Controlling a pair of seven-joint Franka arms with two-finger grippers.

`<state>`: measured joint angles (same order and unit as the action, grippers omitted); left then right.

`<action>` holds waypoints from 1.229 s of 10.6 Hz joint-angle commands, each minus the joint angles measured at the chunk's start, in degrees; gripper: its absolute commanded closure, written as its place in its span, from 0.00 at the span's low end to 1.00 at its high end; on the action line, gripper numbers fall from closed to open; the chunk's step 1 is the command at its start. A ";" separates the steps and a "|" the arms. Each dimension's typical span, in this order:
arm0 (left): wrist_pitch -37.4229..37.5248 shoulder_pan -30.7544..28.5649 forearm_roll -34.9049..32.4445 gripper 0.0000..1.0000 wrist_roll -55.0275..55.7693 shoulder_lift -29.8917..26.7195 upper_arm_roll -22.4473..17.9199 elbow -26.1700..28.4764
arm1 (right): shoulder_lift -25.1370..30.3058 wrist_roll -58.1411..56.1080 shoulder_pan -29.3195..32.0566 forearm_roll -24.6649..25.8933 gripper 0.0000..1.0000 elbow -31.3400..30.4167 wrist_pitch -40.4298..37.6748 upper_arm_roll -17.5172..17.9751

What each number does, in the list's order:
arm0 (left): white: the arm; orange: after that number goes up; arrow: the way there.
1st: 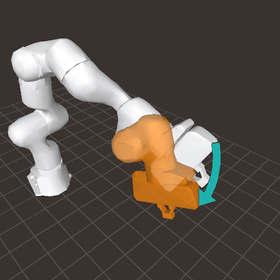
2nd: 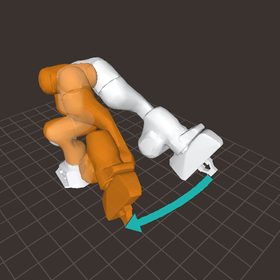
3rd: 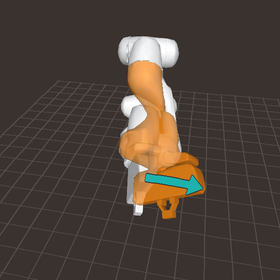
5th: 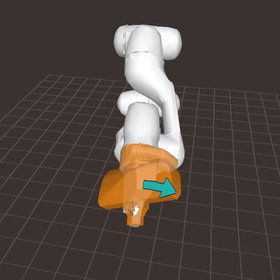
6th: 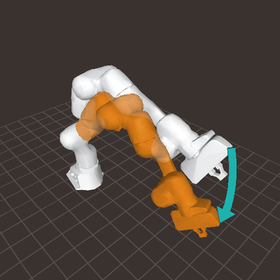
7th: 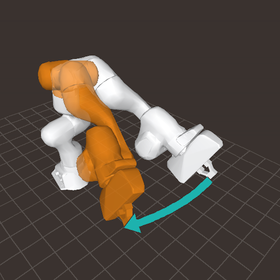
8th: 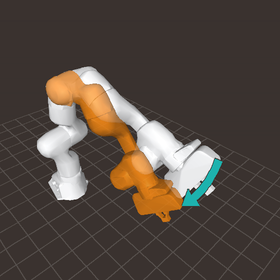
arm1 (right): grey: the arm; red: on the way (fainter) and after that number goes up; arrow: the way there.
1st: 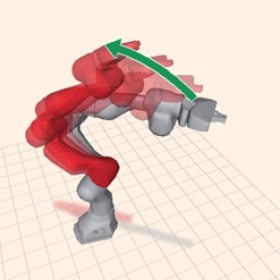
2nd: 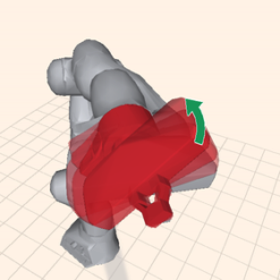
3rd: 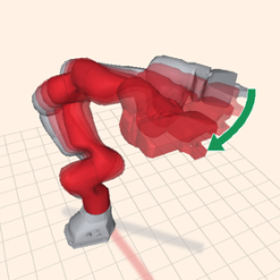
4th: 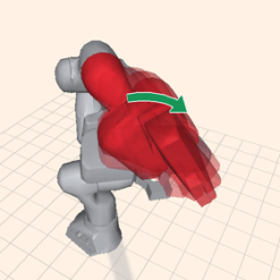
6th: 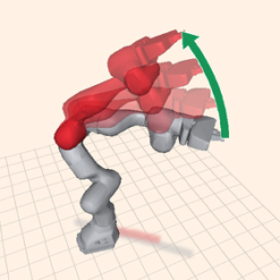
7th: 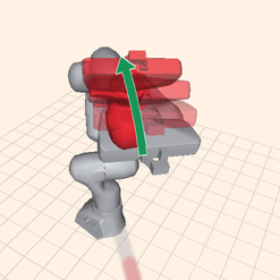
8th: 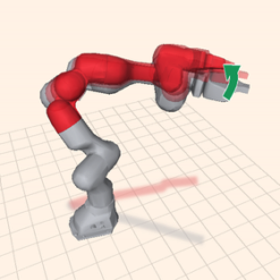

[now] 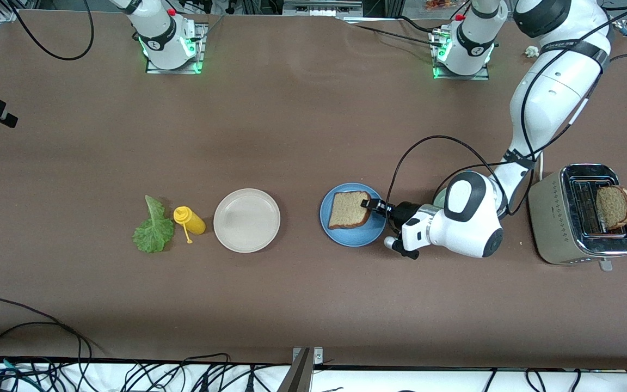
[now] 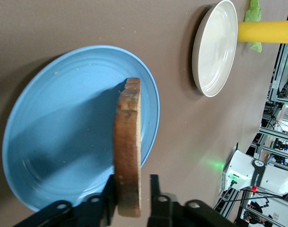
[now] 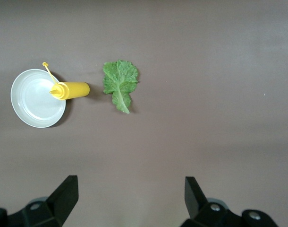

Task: Make sandwich in blue plate with both arms
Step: 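Move the left gripper back up over the toaster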

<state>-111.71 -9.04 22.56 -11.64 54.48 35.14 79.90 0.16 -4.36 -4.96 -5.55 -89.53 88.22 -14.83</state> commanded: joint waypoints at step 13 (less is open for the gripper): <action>4.48 -7.30 -27.64 0.00 -1.27 -16.94 -0.95 0.52 | -0.33 -0.65 0.21 -0.95 0.00 1.11 -0.94 -0.29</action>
<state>-108.26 -14.81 -1.91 -12.17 41.71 34.42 78.96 0.13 -4.36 -4.91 -5.56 -89.53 88.21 -14.86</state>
